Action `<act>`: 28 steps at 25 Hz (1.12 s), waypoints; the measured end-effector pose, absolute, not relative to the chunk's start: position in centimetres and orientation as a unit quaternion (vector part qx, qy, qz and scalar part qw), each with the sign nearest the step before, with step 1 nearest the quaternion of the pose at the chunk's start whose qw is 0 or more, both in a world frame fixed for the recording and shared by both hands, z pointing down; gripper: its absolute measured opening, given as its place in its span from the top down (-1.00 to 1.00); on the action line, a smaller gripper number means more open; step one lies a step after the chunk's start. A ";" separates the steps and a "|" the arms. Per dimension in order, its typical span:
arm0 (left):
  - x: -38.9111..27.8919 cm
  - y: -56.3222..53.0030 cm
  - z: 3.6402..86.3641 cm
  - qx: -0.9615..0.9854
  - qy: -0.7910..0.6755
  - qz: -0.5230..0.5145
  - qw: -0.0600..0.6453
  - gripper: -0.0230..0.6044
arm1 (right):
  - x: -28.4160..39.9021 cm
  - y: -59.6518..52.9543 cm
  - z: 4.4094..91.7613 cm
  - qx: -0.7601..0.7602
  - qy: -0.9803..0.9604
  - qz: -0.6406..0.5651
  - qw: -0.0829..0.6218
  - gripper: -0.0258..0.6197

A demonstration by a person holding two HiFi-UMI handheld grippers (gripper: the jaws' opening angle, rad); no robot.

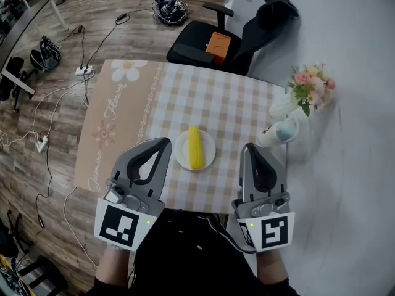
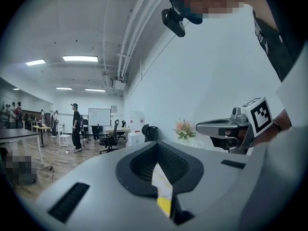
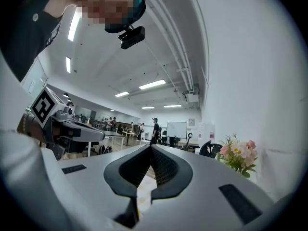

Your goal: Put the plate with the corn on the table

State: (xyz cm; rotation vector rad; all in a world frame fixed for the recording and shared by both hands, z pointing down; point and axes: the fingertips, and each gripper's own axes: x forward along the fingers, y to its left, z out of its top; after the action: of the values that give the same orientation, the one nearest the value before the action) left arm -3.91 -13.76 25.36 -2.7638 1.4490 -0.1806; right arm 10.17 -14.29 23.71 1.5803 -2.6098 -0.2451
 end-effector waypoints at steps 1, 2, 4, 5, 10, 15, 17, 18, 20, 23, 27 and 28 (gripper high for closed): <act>-3.9 -13.8 25.4 -0.885 0.463 -0.059 0.006 0.89 | 10.0 -14.3 23.7 0.515 -0.852 -0.083 0.043 0.80; -3.9 -13.8 25.5 -0.885 0.462 -0.060 0.004 0.89 | 9.9 -14.2 23.6 0.514 -0.852 -0.085 0.045 0.80; -4.0 -13.8 25.5 -0.884 0.463 -0.061 0.001 0.89 | 9.7 -14.2 23.6 0.512 -0.853 -0.087 0.049 0.80; -4.0 -13.7 25.6 -0.884 0.463 -0.061 0.001 0.89 | 9.6 -14.2 23.6 0.511 -0.854 -0.086 0.049 0.80; -3.8 -13.4 25.5 -0.885 0.461 -0.060 0.005 0.89 | 9.6 -14.0 23.8 0.511 -0.854 -0.081 0.051 0.80; -3.7 -13.3 25.6 -0.886 0.460 -0.061 0.003 0.89 | 9.7 -13.9 23.9 0.513 -0.853 -0.075 0.049 0.80; -3.8 -13.2 25.7 -0.886 0.460 -0.063 0.001 0.89 | 9.8 -13.8 23.9 0.515 -0.853 -0.075 0.049 0.80; -3.8 -13.2 25.7 -0.885 0.460 -0.063 0.001 0.89 | 9.8 -13.8 23.9 0.515 -0.852 -0.074 0.049 0.80; -3.8 -13.1 25.6 -0.885 0.461 -0.062 0.002 0.89 | 9.8 -13.7 24.0 0.516 -0.852 -0.074 0.049 0.80; -3.8 -13.0 25.6 -0.886 0.460 -0.061 0.002 0.89 | 9.8 -13.6 24.0 0.516 -0.852 -0.074 0.050 0.80; -3.6 -12.8 25.6 -0.887 0.457 -0.061 0.000 0.89 | 9.6 -13.5 23.8 0.515 -0.853 -0.074 0.049 0.80; -3.5 -12.7 25.7 -0.888 0.456 -0.062 0.000 0.89 | 9.6 -13.5 23.8 0.515 -0.852 -0.074 0.049 0.80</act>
State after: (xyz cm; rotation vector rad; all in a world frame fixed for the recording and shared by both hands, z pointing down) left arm -3.48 -12.70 25.66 -2.7888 1.4329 -0.1955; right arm 9.63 -13.46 23.81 1.5698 -2.5975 -0.2262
